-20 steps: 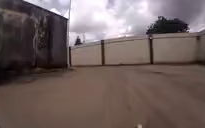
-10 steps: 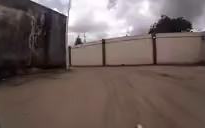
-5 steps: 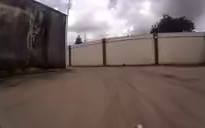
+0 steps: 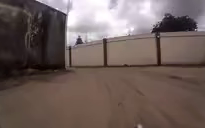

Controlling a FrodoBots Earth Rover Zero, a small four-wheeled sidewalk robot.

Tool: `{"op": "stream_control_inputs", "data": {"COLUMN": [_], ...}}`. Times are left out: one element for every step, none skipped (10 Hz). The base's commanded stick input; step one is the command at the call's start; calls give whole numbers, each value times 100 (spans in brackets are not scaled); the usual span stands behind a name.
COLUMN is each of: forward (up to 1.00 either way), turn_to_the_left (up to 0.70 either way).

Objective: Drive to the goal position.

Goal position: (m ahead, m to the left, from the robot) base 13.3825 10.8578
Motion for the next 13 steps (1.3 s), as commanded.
{"op": "stream_control_inputs", "data": {"forward": [50,50,50,50,50,50,50,50,50,50,50,50,50], "turn_to_the_left": [0,0,0,0,0,0,0,0,0,0,0,0,0]}}
